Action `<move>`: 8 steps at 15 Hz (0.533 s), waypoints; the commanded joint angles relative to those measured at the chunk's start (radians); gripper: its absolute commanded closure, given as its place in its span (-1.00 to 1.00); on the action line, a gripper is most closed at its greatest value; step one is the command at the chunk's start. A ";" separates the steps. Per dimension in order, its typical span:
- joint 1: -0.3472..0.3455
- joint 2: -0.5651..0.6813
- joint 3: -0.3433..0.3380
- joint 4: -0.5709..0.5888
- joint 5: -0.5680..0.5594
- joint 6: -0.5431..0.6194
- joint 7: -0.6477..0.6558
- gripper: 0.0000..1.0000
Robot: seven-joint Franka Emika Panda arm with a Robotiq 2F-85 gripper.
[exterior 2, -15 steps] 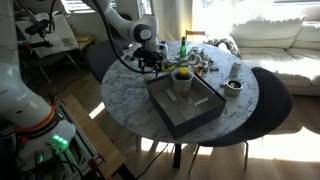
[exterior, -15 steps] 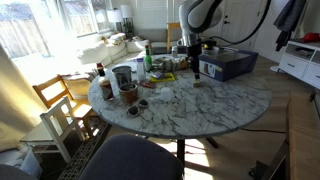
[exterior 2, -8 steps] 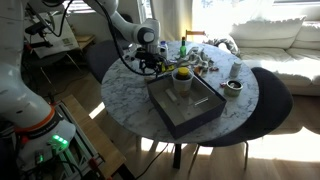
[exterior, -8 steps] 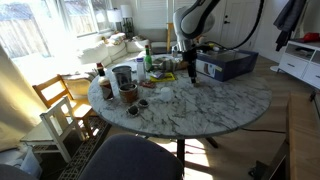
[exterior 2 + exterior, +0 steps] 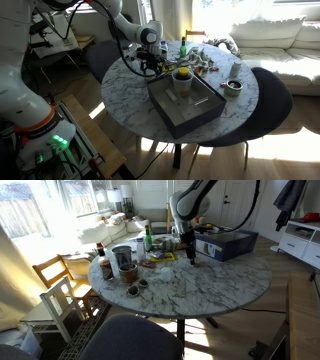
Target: Put the far left wood piece on the transparent cup
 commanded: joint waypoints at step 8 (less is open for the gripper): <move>0.055 0.000 -0.025 0.049 -0.072 -0.071 0.125 -0.18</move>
